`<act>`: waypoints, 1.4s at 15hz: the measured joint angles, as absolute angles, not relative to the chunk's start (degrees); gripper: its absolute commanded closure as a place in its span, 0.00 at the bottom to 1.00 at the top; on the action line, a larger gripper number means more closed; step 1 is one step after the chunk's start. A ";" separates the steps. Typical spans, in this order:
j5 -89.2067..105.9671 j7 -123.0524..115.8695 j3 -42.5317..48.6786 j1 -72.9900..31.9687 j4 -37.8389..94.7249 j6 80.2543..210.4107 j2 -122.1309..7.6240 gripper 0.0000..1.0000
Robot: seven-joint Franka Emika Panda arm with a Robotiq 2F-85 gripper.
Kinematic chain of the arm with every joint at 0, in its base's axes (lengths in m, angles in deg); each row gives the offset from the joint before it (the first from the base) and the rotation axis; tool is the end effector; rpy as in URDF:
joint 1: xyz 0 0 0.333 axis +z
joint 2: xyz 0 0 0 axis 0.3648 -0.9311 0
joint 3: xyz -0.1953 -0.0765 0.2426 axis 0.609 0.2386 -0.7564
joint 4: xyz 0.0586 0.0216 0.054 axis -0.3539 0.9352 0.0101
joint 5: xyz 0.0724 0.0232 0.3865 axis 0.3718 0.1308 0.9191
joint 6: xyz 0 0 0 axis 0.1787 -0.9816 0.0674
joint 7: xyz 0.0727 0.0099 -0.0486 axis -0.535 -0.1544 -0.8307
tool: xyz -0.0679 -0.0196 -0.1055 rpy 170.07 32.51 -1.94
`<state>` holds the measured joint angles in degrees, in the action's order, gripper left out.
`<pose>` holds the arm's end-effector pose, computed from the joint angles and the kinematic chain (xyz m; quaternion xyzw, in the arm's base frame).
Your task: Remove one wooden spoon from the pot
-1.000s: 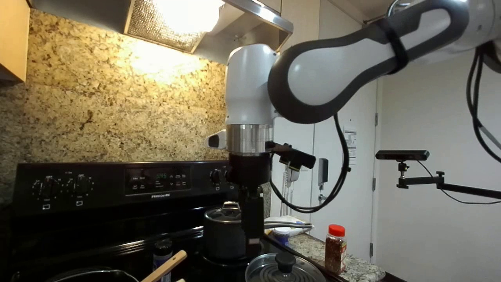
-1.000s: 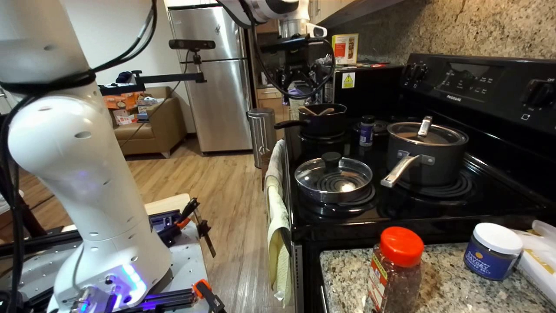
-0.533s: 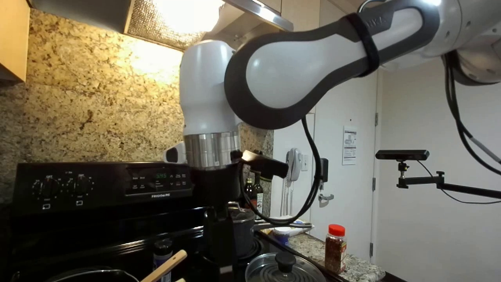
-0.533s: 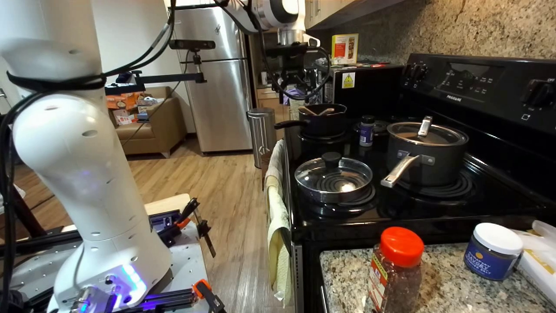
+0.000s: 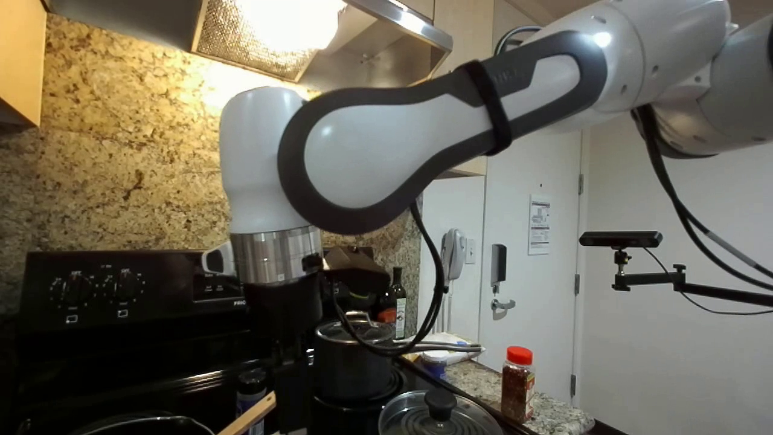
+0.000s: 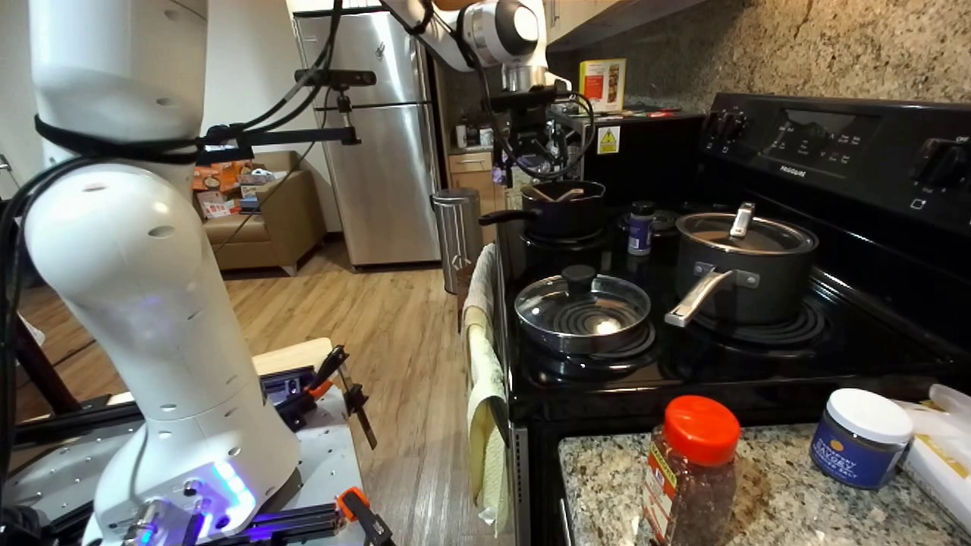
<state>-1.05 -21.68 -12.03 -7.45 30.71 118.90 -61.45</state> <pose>0.5976 0.2455 0.3813 0.9278 0.3625 -0.0513 0.0715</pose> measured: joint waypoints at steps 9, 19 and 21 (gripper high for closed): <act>-1.03 -23.63 -11.83 -6.97 17.27 112.93 -72.23 0.45; -1.03 -23.77 -11.77 -6.12 11.79 109.41 -75.66 0.91; -1.03 -23.85 -11.76 -6.12 11.56 109.23 -75.73 0.91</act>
